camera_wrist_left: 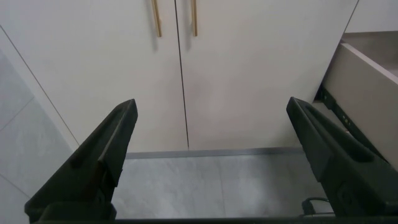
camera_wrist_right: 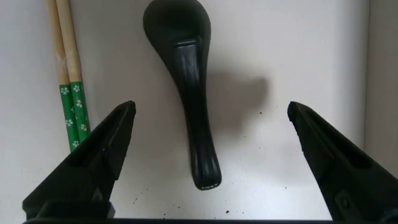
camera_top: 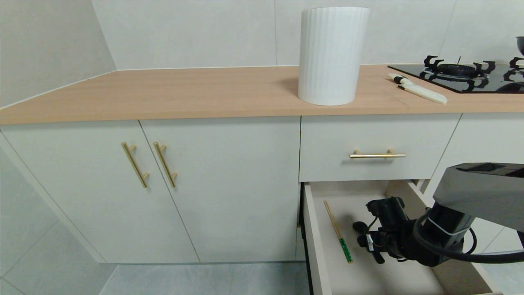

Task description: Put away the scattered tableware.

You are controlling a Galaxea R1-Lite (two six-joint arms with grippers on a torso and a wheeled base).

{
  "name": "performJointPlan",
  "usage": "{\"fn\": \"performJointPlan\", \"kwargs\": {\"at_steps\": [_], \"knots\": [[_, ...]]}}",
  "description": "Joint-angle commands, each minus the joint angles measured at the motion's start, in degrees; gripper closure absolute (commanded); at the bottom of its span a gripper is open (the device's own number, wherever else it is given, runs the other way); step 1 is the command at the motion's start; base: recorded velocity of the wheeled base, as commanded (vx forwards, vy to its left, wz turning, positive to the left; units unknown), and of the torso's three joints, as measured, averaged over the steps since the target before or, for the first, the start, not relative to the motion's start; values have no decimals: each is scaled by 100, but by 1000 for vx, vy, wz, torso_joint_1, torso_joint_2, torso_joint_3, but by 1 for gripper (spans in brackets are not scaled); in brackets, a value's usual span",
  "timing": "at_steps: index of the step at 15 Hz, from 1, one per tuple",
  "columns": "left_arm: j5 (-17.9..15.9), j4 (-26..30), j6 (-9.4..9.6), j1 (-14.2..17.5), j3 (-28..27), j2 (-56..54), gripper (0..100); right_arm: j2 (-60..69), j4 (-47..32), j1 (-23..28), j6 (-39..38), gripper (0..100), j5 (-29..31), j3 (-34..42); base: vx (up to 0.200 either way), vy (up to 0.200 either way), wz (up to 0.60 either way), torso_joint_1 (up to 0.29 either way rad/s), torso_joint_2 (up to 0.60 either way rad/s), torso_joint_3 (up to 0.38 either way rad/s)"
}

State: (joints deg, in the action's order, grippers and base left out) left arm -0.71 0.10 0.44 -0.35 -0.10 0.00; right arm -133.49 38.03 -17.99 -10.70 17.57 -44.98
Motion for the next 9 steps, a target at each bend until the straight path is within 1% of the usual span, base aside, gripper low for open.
{"fn": "performJointPlan", "kwargs": {"at_steps": [1, 4, 8, 9], "knots": [[0, -1, 0, 0, 1, 9, 0, 51, 11, -2, -11, 0, 1, 7, 0, 0, 0, 0, 0, 0], [0, -1, 0, 0, 1, 9, 0, 561, 2, -2, -213, 0, -60, 244, 0, 0, 0, 0, 0, 0], [0, -1, 0, 9, 1, 0, 0, 1457, -77, -2, -204, 0, -175, 499, 0, 0, 0, 0, 0, 0], [0, -1, 0, 9, 1, 0, 0, 1774, -314, 6, -195, 0, -219, 499, 0, 0, 0, 0, 0, 0]]}}
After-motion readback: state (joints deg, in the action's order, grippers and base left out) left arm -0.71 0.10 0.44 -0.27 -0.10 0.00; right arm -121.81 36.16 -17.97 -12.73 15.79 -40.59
